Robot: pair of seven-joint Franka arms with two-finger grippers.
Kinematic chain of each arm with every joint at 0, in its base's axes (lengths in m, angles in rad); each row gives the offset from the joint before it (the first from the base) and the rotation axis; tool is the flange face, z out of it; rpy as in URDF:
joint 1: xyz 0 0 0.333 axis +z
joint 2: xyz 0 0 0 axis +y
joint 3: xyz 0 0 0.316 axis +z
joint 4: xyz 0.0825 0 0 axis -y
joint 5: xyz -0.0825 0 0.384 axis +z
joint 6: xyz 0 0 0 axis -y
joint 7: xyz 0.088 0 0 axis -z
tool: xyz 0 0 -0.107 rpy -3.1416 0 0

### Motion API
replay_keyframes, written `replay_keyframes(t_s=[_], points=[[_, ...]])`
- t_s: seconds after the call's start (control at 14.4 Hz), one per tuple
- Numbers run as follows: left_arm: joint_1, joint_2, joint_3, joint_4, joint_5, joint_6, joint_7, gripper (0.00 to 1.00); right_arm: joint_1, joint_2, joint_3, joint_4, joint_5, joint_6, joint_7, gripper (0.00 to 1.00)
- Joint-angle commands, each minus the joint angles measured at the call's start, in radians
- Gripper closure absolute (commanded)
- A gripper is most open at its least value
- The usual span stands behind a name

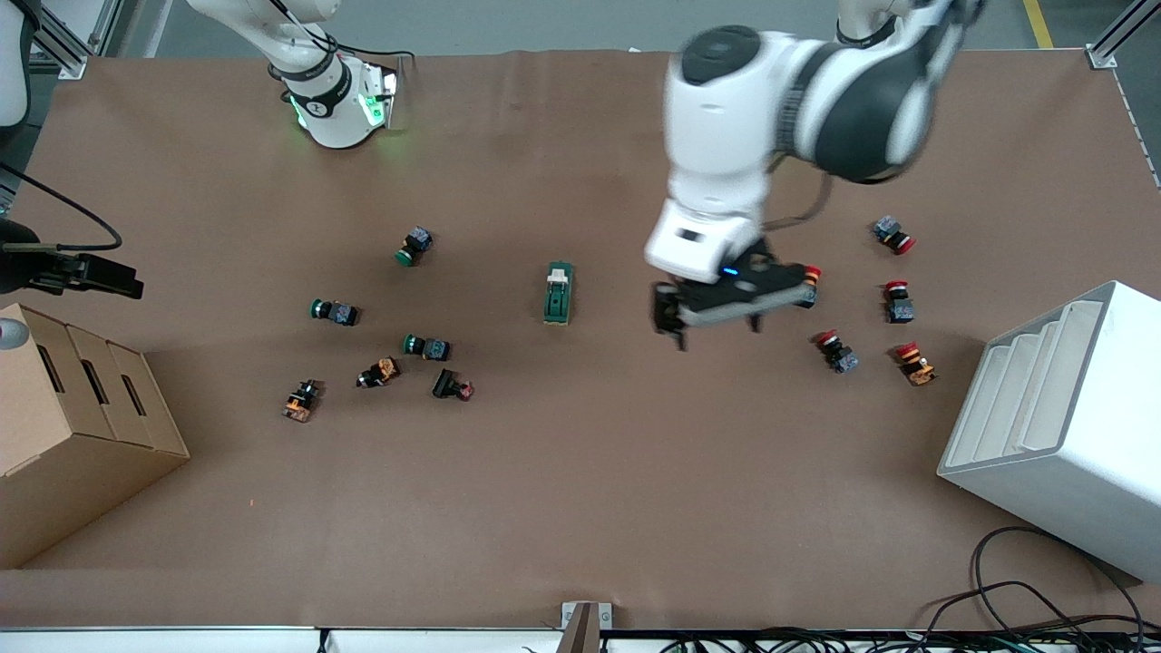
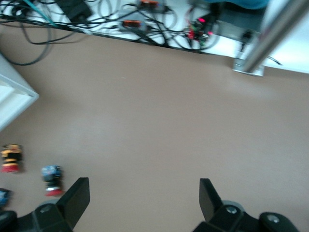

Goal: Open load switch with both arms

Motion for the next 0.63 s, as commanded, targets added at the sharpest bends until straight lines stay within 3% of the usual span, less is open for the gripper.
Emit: replay_keyframes(t_s=[0.0,0.21,0.56], points=[[0.103,-0.064,-0.013,-0.001,-0.076,-0.068,0.098,0.0,-0.01,-0.003,0.023,0.01,-0.016,-0.013,-0.002,0.0],[0.215,-0.124,-0.013,-0.003,-0.091,-0.137,0.288,0.0,-0.008,-0.007,0.027,0.009,0.0,-0.047,0.001,0.0],[0.351,-0.221,0.01,-0.015,-0.279,-0.227,0.546,0.0,-0.008,-0.015,0.034,0.01,0.004,-0.079,0.004,0.0]])
